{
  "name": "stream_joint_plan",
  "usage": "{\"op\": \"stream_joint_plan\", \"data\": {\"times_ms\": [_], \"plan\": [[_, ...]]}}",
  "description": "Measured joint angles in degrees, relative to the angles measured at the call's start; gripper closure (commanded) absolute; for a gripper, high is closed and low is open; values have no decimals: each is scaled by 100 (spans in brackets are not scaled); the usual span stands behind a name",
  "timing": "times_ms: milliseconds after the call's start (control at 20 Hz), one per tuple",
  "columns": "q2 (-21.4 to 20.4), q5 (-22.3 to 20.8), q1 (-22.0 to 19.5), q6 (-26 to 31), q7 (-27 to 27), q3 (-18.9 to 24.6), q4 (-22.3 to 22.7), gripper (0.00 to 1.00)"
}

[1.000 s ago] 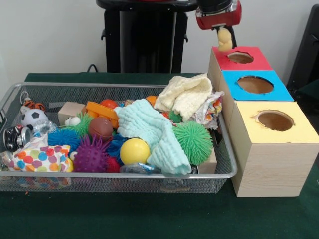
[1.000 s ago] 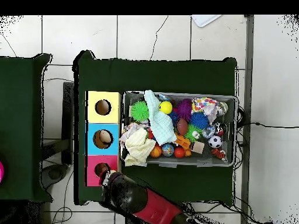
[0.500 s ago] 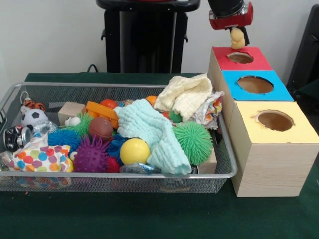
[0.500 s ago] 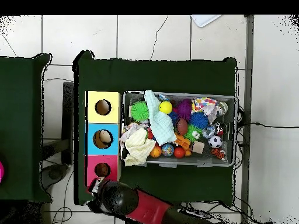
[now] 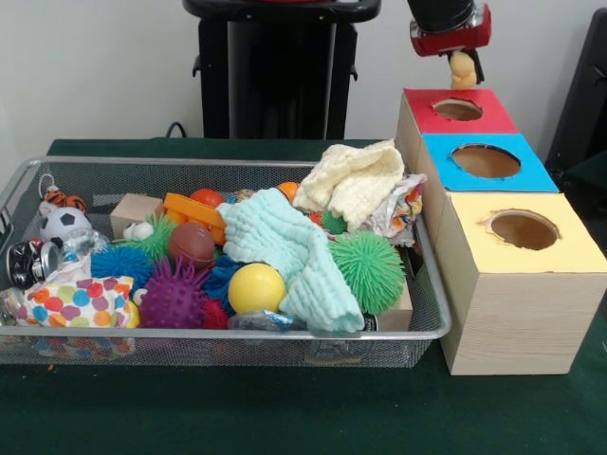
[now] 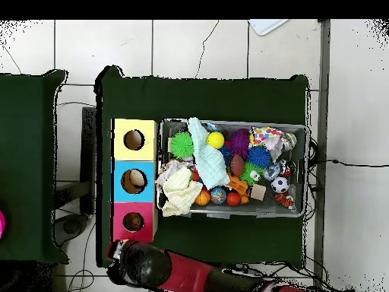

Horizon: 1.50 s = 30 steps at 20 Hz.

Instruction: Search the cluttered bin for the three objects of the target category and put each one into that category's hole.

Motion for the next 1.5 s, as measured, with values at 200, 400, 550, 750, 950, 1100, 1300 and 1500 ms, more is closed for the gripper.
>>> {"op": "stream_joint_plan", "data": {"times_ms": [200,400,550,750,950,1100,1300,1500], "plan": [[8,-210,5,-158,4,-1,-1,100],[-1,-327,4,-159,4,-1,-2,100],[-34,-356,4,-158,4,-1,-1,100],[-95,-359,-1,-155,4,-1,1,100],[-160,-361,-2,-151,4,0,2,100],[-216,-387,-2,-144,4,0,5,100],[-285,-395,-5,-94,4,-1,6,100],[-457,-394,-28,-82,4,0,2,100]]}}
